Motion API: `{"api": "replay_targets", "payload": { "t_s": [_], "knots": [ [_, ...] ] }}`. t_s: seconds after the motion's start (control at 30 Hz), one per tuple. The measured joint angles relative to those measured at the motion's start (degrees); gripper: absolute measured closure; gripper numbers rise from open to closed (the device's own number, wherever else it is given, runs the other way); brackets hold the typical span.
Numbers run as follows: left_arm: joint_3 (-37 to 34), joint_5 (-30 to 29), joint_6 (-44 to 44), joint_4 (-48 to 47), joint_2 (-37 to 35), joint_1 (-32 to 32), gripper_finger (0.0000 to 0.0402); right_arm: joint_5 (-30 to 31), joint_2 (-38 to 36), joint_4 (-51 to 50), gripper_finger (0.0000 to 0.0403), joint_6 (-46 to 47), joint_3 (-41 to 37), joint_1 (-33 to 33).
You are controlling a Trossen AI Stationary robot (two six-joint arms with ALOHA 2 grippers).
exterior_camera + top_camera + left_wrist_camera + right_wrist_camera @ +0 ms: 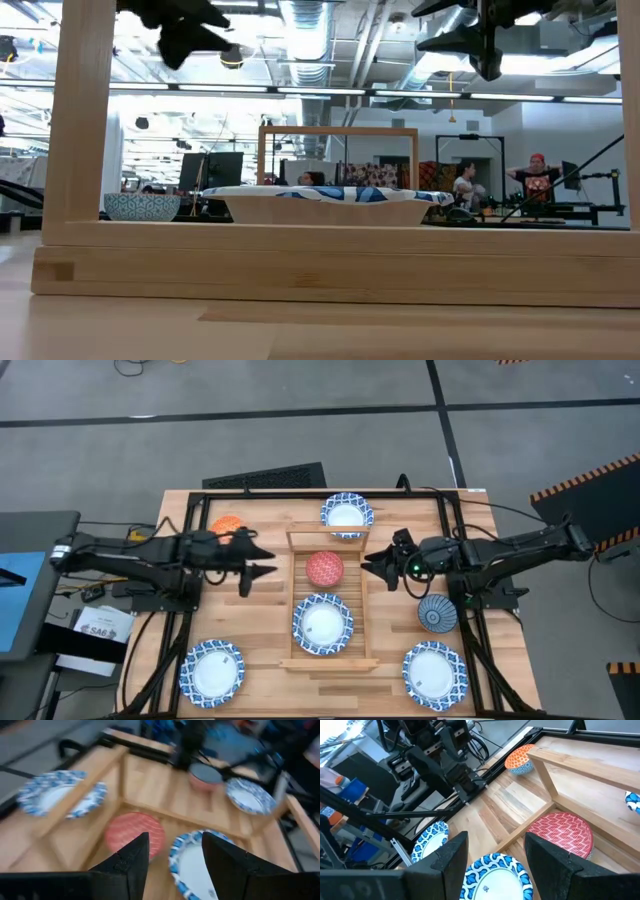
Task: Place and stack bowls onto a shelf
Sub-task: Stack the orange patterned bowl into the red patterned bowl on the shelf
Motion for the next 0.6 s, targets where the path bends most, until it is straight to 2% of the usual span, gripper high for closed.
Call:
{"api": "replay_targets", "payload": {
  "t_s": [0.1, 0.23, 0.33, 0.47, 0.6],
  "knots": [
    [-2.1, -3.2, -1.8, -0.6, -4.1, 0.0, 0.0235, 0.0, 0.0, 0.0, 0.0182, 0.0, 0.0, 0.0],
    [-2.1, -9.8, -4.8, -4.3, -5.5, 0.3, 0.0235, 0.0, 0.0, 0.0, 0.0182, 0.0, 0.0, 0.0],
    [-1.6, -13.0, -9.2, -12.2, -4.8, 3.9, 0.0235, 0.0, 0.0, 0.1, 0.0182, 0.0, 0.0, 0.0],
    [0.4, -10.8, -14.3, -28.5, -1.8, 14.3, 0.0235, 0.0, 0.0, 0.1, 0.0182, 0.0, 0.0, 0.0],
    [0.8, -1.6, -13.0, -37.8, 3.1, 26.3, 0.0235, 0.0, 0.0, 0.0, 0.0182, 0.0, 0.0, 0.0]
  ]
}}
